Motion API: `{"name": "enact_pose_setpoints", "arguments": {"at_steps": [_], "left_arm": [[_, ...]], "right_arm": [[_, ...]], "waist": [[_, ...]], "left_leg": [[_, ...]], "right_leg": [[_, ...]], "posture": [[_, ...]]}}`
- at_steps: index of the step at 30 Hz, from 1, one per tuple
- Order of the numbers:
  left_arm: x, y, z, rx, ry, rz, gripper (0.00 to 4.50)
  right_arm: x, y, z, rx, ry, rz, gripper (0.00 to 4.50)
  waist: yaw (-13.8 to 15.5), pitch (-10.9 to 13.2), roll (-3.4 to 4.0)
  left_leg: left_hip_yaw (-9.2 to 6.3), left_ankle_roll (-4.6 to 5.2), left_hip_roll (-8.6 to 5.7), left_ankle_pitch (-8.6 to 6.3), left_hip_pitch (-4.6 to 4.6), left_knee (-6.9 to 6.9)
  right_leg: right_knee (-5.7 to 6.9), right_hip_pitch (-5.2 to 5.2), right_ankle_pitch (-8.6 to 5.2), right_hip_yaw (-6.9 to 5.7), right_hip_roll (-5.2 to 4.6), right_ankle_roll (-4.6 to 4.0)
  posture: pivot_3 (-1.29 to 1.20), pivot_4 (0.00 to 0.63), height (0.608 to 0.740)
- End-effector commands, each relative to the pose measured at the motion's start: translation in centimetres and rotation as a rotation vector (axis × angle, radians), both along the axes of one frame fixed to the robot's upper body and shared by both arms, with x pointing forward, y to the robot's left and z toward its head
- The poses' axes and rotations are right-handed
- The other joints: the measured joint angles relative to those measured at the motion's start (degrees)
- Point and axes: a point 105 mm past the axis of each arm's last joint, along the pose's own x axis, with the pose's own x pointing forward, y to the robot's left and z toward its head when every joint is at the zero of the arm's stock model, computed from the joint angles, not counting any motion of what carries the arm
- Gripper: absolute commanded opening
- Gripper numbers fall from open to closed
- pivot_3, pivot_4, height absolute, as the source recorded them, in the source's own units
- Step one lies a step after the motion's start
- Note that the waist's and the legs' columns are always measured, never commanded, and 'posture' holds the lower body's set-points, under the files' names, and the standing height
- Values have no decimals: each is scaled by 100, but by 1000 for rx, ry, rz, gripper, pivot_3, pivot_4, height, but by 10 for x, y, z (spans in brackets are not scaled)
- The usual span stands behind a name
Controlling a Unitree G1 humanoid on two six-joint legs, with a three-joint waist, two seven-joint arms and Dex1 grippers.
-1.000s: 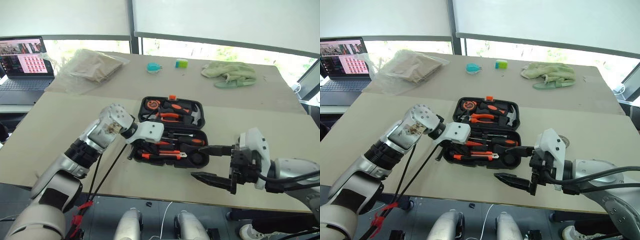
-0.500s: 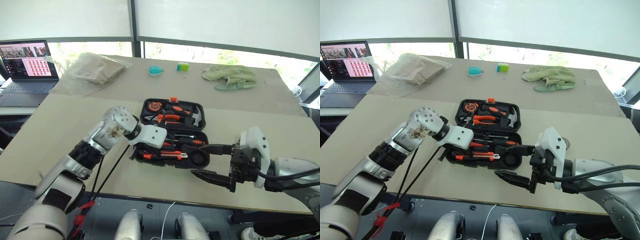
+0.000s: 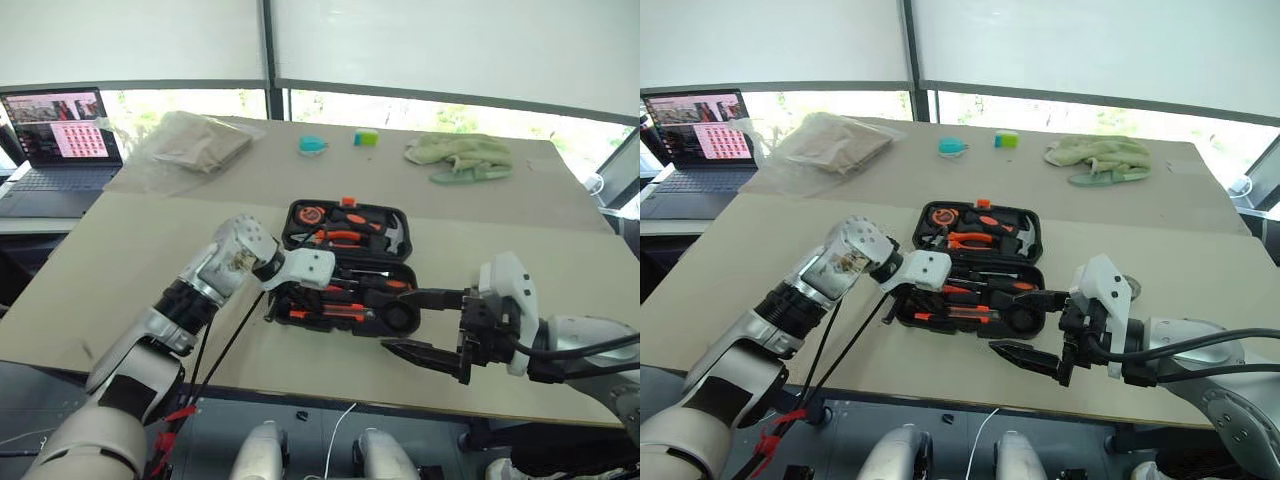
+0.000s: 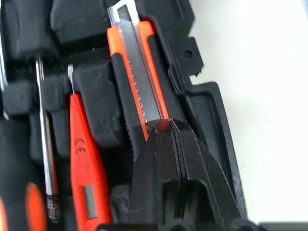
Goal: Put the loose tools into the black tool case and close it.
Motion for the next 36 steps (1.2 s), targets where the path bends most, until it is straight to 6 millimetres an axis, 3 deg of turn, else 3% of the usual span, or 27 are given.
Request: {"name": "enact_pose_setpoints", "arguments": {"at_steps": [1,6,9,16,21,24,29,36], "left_arm": [[0,1,62,-240,14,25,1528],[-15,14,109,-540,68,34,3458],[-22,16,118,-596,77,29,4462],[-26,9,116,-614,51,2,4462],[-27,5,117,-609,23,-33,4462],[-26,6,113,-581,-12,-55,4462],[-29,3,113,-564,-46,-104,4462],[-15,-23,97,-528,-80,-74,4462]], "right_arm": [[1,-10,9,-11,-61,-48,4500],[-1,-45,11,-25,-88,-243,4500],[-10,-68,13,-29,-92,-362,4500],[-57,-135,6,-84,-32,-678,4500],[-67,-148,5,-128,-12,-709,4500],[-50,-151,5,-168,-28,-677,4500],[8,-155,4,-278,-46,-606,4500],[72,-160,-11,-413,-5,-597,4500]], "waist": [[-8,1,0],[2,2,1],[33,2,1],[57,2,2],[-55,2,1],[-104,2,2],[-150,15,3],[-17,22,11]], "left_leg": [[-5,0,1,0,-23,0],[-21,12,-4,-7,-49,-4],[-22,13,-9,-8,-50,-4],[-14,13,-21,-8,-46,-2],[-17,12,-12,-8,-34,-4],[-16,12,-10,-8,-26,-5],[0,12,-12,-8,-4,-9],[19,13,-26,-8,-18,-16]], "right_leg": [[5,-27,0,0,2,0],[4,-45,-4,-2,2,9],[0,-42,-7,-3,-4,13],[-2,-29,-11,-5,-9,19],[-3,-27,-13,6,-3,16],[-3,-25,-15,11,-1,16],[-4,-17,-11,27,-4,10],[-8,-23,-14,17,-6,10]], "posture": [[0,150,740],[0,150,740],[0,150,740],[0,150,740],[0,150,740],[0,150,740],[0,150,740],[0,150,740]]}}
